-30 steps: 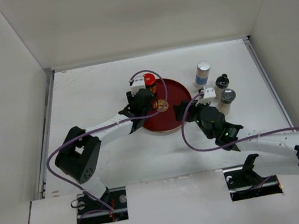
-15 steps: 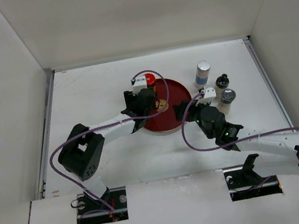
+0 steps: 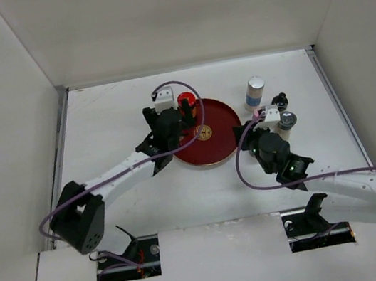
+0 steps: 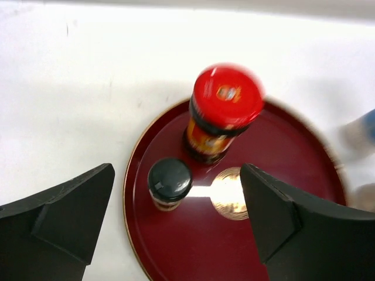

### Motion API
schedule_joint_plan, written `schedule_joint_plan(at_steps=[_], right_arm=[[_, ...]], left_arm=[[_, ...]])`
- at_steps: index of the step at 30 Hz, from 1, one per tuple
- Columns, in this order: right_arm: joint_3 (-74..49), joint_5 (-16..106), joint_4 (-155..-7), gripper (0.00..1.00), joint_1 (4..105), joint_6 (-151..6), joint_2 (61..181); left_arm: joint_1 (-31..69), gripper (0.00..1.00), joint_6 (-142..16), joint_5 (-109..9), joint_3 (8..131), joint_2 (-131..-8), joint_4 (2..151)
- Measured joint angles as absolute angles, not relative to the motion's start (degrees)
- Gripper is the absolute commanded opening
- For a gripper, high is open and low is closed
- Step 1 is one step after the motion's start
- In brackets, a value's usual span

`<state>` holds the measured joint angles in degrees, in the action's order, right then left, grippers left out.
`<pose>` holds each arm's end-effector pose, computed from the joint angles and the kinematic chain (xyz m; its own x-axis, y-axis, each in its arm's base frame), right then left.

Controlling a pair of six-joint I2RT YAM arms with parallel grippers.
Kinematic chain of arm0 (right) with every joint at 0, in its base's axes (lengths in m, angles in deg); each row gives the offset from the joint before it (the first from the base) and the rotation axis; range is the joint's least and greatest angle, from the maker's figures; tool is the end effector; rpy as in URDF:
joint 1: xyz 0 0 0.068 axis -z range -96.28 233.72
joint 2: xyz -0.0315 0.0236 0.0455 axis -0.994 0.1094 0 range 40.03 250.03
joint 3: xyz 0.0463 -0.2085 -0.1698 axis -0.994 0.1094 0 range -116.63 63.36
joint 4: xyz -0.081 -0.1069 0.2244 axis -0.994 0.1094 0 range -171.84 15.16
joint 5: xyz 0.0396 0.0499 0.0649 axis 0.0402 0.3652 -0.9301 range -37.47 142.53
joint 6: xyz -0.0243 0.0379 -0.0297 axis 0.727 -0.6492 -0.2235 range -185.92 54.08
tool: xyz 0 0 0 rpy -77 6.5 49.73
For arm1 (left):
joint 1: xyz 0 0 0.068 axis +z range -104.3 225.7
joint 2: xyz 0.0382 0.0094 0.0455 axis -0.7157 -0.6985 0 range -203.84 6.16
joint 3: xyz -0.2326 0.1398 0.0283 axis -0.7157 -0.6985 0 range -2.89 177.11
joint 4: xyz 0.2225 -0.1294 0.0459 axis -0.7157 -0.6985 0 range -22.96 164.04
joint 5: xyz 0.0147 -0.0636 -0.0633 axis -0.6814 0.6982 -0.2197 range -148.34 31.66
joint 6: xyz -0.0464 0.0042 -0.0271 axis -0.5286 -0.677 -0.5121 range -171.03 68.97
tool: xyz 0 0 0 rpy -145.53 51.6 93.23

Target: Organize the condiment bottles

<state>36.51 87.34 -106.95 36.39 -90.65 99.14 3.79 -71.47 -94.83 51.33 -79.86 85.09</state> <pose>0.1682 0.1525 0.2473 -0.1685 0.3239 -0.9310 -0.1644 0.9220 0.3505 0.2652 -0.2096 0.2624 -0.2901 -0.1170 -0.9498 0.0233 0.9913 -0.1293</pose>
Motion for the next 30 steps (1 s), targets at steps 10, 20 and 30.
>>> schedule_joint_plan(at_steps=[10, 20, 30], right_arm=[[36.19, 99.60, -88.87, 0.95, 36.39, -94.46, 90.01], [32.54, 98.79, -69.29, 0.99, 41.33, -101.12, 93.46], [32.32, 90.18, -73.05, 0.89, 47.84, -99.77, 101.26]], left_arm=[[5.18, 0.89, -73.31, -93.80, 32.14, -59.86, 103.19], [8.84, 0.89, -80.46, -93.76, 18.39, -59.16, 109.57], [10.32, 0.89, -83.10, -93.65, 15.50, -59.78, 115.93]])
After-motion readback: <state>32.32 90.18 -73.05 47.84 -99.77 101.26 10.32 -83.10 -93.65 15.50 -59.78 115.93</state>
